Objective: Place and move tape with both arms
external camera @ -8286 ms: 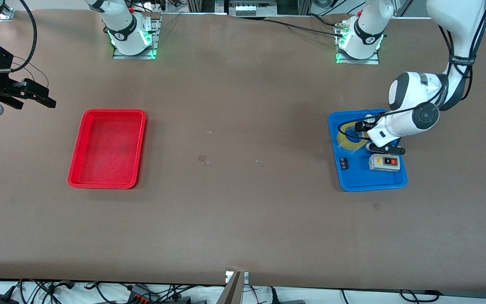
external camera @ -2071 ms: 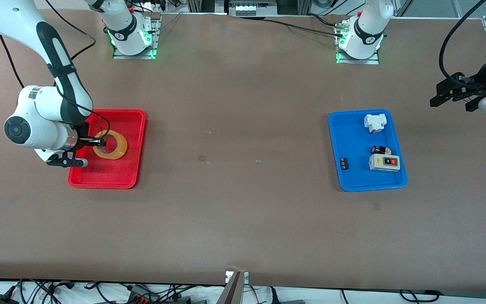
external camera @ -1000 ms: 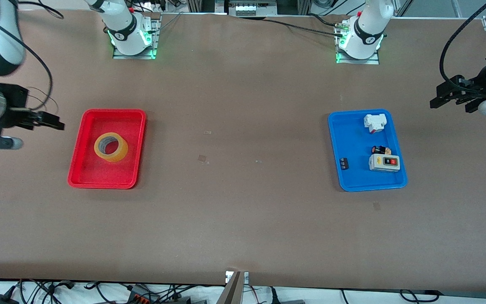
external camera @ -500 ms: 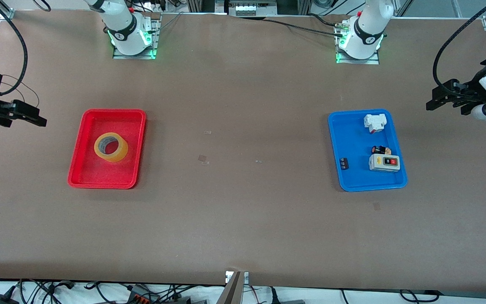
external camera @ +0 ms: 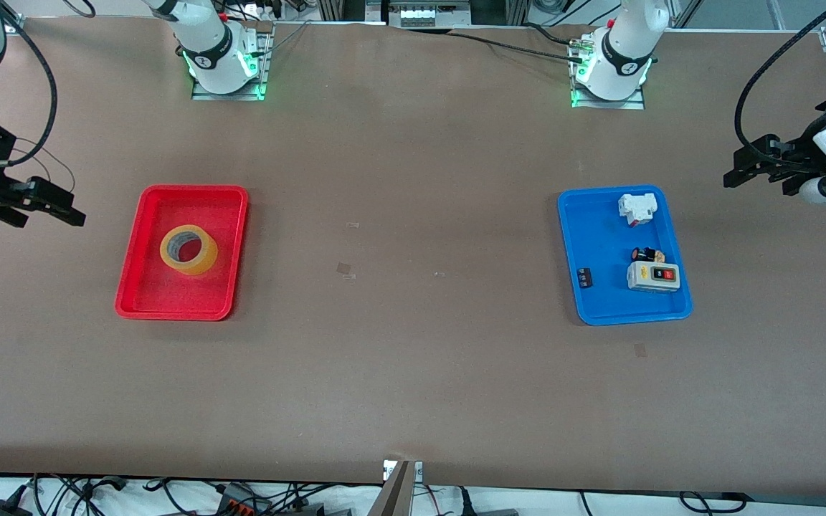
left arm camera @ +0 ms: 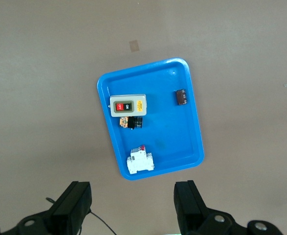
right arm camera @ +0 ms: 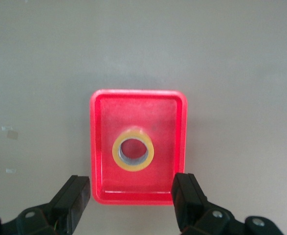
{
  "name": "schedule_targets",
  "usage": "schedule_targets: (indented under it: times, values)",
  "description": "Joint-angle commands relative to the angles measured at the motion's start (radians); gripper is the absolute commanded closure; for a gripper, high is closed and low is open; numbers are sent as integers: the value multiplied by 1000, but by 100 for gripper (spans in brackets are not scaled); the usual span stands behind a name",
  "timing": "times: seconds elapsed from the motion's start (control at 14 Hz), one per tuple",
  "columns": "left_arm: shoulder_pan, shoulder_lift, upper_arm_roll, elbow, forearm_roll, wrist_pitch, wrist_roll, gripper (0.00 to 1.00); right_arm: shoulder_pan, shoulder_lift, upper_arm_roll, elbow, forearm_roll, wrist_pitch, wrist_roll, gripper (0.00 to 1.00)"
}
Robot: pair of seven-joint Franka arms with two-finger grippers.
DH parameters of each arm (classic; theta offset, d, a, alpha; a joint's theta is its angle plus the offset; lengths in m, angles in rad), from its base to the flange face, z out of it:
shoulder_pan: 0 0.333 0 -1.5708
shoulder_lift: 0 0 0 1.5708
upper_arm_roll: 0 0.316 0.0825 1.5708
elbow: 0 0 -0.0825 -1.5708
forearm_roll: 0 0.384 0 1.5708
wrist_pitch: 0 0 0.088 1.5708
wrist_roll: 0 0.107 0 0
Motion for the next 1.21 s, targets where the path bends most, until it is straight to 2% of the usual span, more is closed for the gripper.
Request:
schedule_targets:
  times: [0.0, 0.29, 1.14]
  values:
    - [1, 8, -7, 27, 19, -33, -12, 0, -3, -130, -3, -131, 9, 2, -3, 0]
    - [1, 7, -7, 27, 19, -35, -12, 0, -3, -141, -4, -125, 21, -37, -2, 0]
    - [-1, 7, -12, 25, 21, -53, 2, 0, 2, -149, 2, -126, 7, -31, -17, 0]
